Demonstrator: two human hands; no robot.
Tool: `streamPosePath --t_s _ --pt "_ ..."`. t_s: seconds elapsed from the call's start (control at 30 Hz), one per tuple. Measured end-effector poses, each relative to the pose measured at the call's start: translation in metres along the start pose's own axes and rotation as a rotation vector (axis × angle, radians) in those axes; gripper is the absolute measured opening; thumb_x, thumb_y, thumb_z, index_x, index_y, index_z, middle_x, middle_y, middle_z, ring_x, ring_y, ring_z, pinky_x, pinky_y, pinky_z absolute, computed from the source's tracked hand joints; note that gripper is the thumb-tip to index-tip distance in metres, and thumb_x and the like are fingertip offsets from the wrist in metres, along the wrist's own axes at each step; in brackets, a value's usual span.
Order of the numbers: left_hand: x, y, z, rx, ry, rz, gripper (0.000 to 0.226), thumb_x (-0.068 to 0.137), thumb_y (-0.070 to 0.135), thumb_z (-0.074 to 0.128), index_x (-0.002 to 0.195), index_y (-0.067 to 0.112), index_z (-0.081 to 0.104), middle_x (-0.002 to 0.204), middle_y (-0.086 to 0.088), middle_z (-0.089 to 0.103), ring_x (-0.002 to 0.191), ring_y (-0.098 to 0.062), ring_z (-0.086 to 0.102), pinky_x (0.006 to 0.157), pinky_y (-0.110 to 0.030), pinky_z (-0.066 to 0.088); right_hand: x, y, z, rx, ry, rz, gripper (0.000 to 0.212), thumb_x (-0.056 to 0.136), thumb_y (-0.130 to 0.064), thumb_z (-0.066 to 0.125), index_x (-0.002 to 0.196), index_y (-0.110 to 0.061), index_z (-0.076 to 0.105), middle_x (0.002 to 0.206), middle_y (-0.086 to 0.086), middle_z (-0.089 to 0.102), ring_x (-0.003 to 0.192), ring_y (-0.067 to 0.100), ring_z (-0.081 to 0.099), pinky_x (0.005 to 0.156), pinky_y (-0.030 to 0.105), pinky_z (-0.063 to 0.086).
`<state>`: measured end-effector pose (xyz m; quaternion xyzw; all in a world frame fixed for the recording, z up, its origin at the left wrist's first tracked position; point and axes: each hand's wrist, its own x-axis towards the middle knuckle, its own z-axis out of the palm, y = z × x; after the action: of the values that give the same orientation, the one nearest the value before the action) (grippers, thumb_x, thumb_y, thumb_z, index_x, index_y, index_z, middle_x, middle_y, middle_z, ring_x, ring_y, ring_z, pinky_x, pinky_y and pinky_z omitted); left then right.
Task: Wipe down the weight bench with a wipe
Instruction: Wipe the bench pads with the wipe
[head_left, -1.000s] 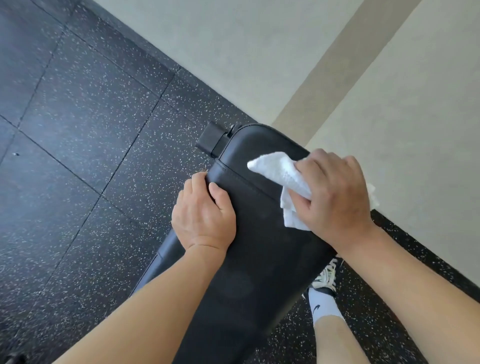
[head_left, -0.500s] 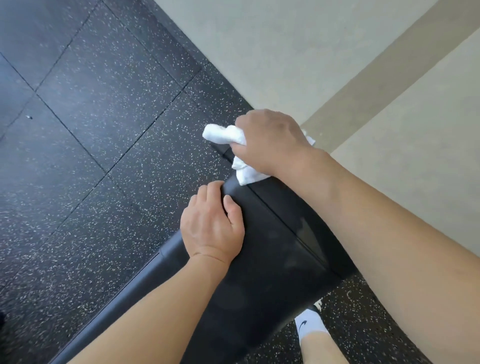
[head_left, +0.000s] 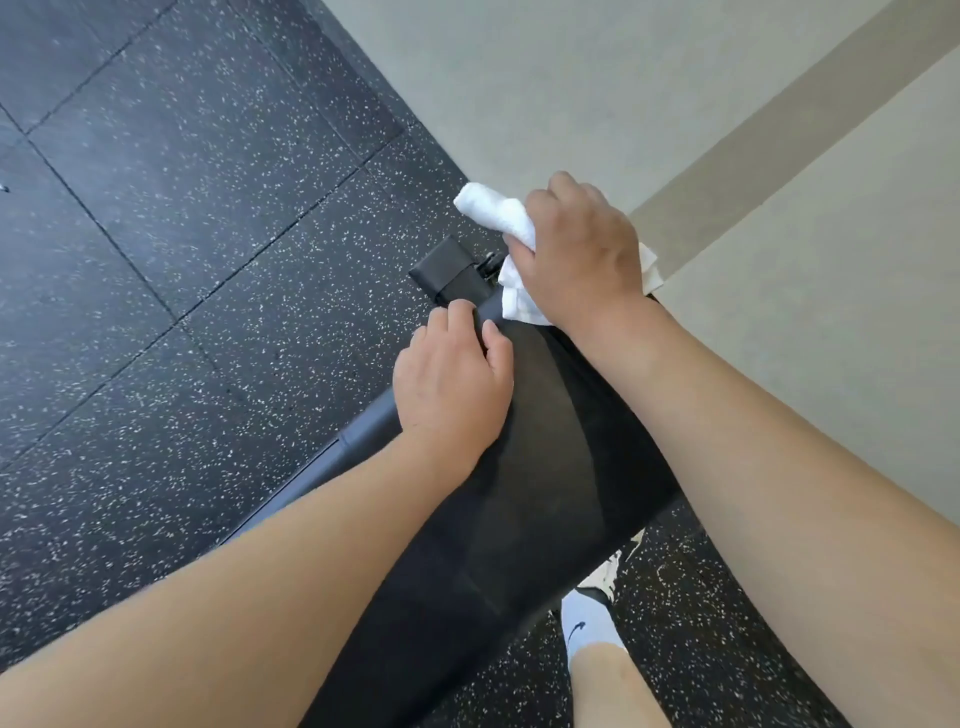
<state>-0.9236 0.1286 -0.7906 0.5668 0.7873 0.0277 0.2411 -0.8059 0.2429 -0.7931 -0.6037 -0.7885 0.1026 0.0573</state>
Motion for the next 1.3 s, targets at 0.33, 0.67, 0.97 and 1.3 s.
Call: streamPosePath --t_s 0.33,0.67,0.97,1.3 --pt "-0.071 -0.156 -0.041 -0.080 -0.242 0.093 0.041 0.105 0.056 0.029 0.119 0.023 0.048 0.111 0.000 0.063 0.099 -0.033 0.062 0.075 -0.043 0.044 -0.063 -0.082 0.004 -0.055 0.006 0.082 0.019 0.096 -0.032 0.058 0.098 -0.012 0.059 0.108 0.008 0.056 0.098 0.031 0.055 0.067 0.036 0.031" --pt "-0.120 -0.231 -0.047 -0.023 -0.205 0.082 0.045 0.105 0.048 0.032 0.132 0.017 0.051 0.115 -0.004 0.062 0.104 -0.033 0.061 0.082 -0.046 0.049 -0.117 -0.175 0.018 -0.100 -0.124 -0.296 0.014 0.078 -0.022 0.072 0.086 -0.012 0.066 0.088 0.010 0.062 0.078 0.032 0.063 0.057 0.039 0.045" --pt "-0.124 -0.229 -0.042 0.016 -0.100 0.067 0.050 0.098 0.052 0.029 0.119 0.015 0.055 0.104 -0.004 0.065 0.093 -0.033 0.063 0.074 -0.044 0.048 -0.112 -0.132 0.017 -0.090 0.065 0.118 0.026 0.094 -0.030 0.059 0.106 -0.007 0.061 0.108 0.013 0.058 0.093 0.033 0.055 0.073 0.041 0.042" --pt "-0.109 -0.230 -0.047 -0.024 -0.214 0.085 0.041 0.103 0.054 0.031 0.128 0.026 0.048 0.125 -0.002 0.065 0.110 -0.034 0.062 0.079 -0.040 0.039 -0.166 -0.085 0.007 0.000 0.049 -0.449 0.019 0.089 -0.019 0.062 0.098 -0.004 0.069 0.084 0.013 0.059 0.069 0.033 0.054 0.057 0.044 0.046"
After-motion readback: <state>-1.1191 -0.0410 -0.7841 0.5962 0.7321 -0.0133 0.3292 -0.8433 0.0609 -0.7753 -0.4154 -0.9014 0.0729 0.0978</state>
